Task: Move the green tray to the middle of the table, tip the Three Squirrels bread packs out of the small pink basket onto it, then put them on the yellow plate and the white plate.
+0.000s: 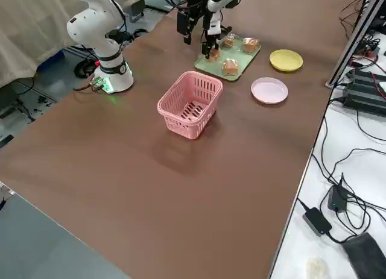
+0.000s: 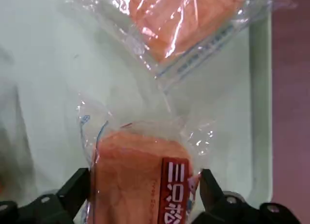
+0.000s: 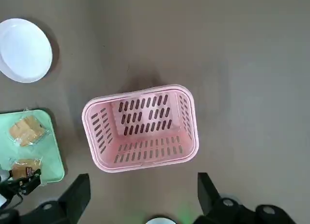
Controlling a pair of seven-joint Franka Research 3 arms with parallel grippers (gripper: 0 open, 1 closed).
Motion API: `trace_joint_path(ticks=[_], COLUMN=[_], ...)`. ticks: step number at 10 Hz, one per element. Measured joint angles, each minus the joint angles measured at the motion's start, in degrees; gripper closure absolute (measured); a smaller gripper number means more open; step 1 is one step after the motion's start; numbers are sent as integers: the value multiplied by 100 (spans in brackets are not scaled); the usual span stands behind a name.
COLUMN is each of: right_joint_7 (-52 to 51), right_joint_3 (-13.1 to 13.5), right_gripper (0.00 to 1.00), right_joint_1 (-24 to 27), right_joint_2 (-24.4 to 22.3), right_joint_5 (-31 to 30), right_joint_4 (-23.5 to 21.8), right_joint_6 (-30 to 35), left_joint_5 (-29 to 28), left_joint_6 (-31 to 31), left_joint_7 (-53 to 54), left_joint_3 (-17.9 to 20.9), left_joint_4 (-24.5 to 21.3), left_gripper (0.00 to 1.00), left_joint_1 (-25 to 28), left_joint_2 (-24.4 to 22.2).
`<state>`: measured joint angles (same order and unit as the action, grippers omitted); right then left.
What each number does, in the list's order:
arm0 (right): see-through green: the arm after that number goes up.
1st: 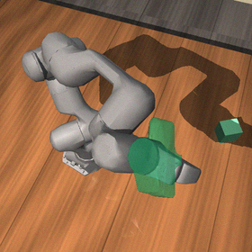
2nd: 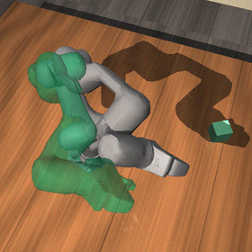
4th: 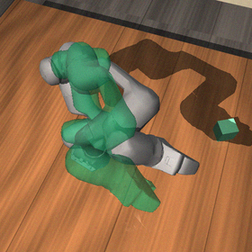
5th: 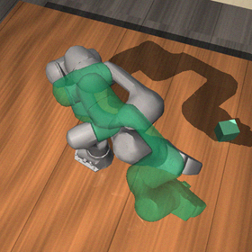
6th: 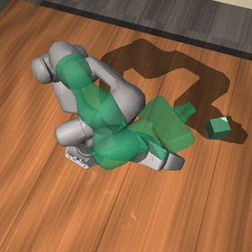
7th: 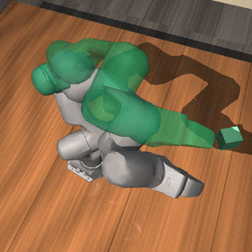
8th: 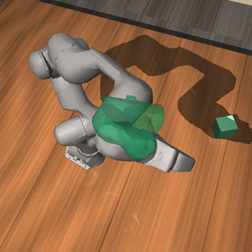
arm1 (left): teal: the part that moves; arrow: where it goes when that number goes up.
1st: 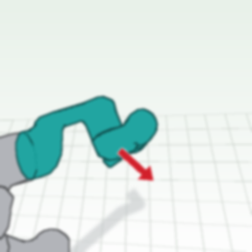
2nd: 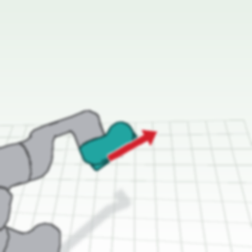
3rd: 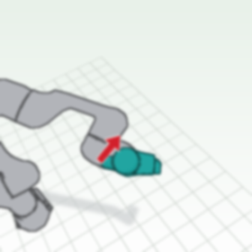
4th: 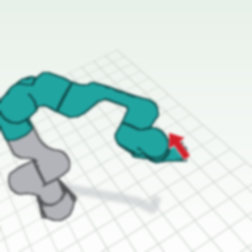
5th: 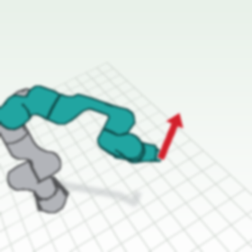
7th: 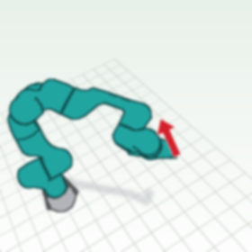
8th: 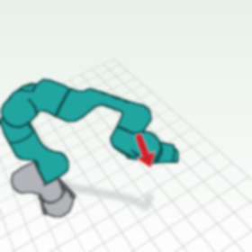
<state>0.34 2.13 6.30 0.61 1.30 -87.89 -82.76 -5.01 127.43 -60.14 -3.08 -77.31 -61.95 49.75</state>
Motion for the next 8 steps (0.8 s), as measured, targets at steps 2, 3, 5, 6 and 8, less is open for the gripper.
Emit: trace_joint_path(ticks=[2,3,5,6,8], right_joint_7=[0,0,0,0,0], right_joint_3=[-1,-1,-2,-3,-7], right_gripper=[2,2,2,2,2], right_joint_1=[4,5,5,5,5], right_joint_2=[0,0,0,0,0], right_joint_5=[0,0,0,0,0], right_joint_4=[-1,-1,-1,-1,-1], right_joint_6=[0,0,0,0,0], left_joint_5=[0,0,0,0,0], left_joint_6=[424,624,942,1088,1359], left_joint_7=[-317,-450,-623,-685,-859], left_joint_3=[2,2,3,3,8], left_joint_4=[1,1,2,2,4], left_gripper=[0,0,0,0,0], left_joint_1=[0,0,-2,-2,-1], left_joint_2=[7,11,46,90,163])
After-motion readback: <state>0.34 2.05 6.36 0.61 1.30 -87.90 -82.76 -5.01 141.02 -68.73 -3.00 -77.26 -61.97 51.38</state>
